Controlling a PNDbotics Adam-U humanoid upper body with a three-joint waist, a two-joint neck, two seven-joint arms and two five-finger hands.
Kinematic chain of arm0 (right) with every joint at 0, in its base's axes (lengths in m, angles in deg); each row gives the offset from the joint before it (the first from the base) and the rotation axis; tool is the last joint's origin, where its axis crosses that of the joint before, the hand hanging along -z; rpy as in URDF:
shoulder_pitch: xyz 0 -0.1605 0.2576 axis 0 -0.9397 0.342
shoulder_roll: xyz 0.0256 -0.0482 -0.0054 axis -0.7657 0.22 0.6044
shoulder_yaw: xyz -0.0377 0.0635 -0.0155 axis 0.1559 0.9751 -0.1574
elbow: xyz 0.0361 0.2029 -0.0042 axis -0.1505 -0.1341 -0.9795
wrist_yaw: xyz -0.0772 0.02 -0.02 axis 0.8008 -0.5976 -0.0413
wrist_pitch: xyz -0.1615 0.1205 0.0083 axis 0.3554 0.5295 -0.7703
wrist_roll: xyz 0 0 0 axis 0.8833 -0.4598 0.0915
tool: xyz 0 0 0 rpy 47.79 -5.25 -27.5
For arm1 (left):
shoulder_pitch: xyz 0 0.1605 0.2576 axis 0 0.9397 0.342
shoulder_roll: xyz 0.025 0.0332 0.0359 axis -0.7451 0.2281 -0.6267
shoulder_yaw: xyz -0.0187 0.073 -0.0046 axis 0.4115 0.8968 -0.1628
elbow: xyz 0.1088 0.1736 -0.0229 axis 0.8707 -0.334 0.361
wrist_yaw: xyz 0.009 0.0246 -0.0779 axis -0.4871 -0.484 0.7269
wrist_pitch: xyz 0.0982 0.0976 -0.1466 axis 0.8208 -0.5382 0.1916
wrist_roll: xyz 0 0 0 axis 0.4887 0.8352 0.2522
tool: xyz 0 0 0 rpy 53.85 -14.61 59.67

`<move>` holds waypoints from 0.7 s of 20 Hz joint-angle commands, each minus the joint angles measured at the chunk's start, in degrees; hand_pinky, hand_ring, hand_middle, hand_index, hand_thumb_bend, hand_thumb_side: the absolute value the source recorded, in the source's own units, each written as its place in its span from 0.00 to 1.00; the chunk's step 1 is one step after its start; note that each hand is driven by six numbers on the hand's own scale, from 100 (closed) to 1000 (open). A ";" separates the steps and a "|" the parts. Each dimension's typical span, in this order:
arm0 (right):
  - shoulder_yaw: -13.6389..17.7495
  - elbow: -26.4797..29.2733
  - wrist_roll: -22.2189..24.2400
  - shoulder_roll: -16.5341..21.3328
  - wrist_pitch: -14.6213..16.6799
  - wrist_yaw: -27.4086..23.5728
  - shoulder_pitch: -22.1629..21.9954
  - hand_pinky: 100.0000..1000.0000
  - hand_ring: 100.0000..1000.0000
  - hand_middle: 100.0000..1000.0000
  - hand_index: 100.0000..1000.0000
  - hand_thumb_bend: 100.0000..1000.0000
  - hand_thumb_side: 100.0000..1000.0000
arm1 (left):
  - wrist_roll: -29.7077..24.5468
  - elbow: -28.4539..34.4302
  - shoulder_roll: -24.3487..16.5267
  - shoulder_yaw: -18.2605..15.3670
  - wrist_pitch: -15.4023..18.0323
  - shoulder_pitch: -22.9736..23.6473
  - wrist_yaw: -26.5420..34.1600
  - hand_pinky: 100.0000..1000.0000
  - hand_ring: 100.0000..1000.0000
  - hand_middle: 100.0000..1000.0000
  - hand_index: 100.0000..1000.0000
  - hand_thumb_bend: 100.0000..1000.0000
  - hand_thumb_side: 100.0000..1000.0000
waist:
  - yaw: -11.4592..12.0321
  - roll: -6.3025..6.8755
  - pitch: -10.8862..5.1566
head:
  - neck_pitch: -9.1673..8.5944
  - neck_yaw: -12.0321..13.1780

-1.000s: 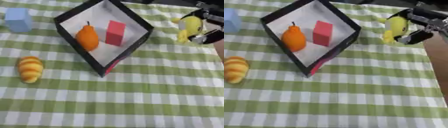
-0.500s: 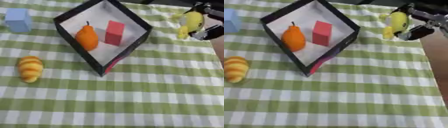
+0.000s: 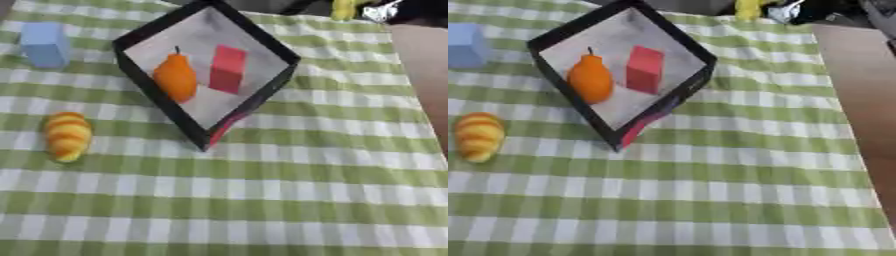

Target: Pick up objects on the table and place them in the box.

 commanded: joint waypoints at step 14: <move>-4.17 -2.42 0.03 -4.81 0.07 4.87 10.05 0.60 0.53 0.55 0.74 0.00 0.00 | 0.90 4.25 -1.54 -1.17 1.13 -4.42 -2.62 0.73 0.72 0.82 0.75 0.33 0.43 | 7.56 -1.68 -3.53 | 1.27 -6.15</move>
